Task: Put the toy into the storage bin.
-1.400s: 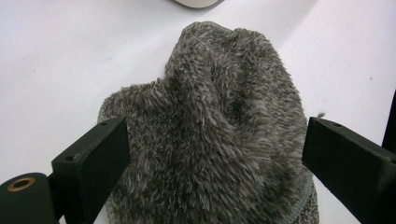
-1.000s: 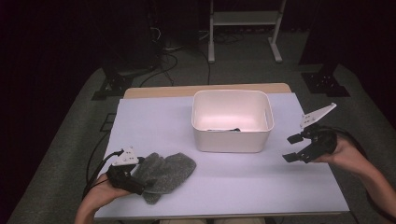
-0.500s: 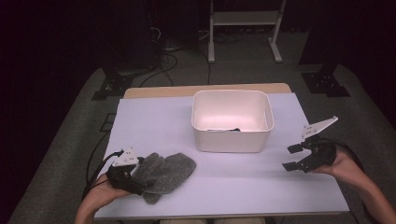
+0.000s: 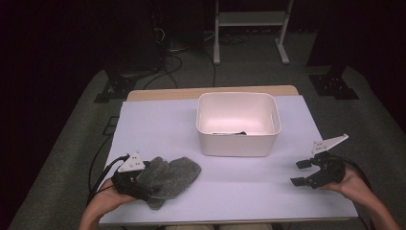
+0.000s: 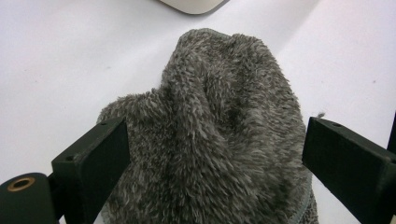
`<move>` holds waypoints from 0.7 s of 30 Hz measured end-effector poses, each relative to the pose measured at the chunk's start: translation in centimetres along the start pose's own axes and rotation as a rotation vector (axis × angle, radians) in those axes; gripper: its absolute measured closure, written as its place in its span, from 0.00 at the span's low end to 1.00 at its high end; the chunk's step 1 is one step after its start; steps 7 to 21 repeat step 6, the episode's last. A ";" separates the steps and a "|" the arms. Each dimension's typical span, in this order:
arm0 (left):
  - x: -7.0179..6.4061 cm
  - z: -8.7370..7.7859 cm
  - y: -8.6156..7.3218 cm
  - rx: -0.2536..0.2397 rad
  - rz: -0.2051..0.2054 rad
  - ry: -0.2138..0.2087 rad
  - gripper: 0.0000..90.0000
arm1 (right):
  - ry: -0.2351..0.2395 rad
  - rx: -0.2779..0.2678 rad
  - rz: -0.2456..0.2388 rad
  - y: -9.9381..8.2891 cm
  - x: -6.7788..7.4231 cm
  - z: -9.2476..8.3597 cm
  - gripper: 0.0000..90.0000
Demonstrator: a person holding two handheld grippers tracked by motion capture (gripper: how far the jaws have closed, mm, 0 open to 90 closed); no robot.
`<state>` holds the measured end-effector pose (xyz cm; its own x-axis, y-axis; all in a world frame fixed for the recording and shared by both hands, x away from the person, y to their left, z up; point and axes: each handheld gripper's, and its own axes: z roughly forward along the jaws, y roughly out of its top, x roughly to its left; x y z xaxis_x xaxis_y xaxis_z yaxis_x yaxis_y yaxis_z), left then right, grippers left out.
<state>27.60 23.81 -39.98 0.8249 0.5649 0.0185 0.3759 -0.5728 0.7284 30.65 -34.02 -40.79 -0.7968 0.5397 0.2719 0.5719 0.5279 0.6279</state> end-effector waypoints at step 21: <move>-0.1 -0.1 0.3 -0.014 0.009 0.005 0.08 | -0.006 -0.010 0.016 -1.0 0.2 0.3 0.17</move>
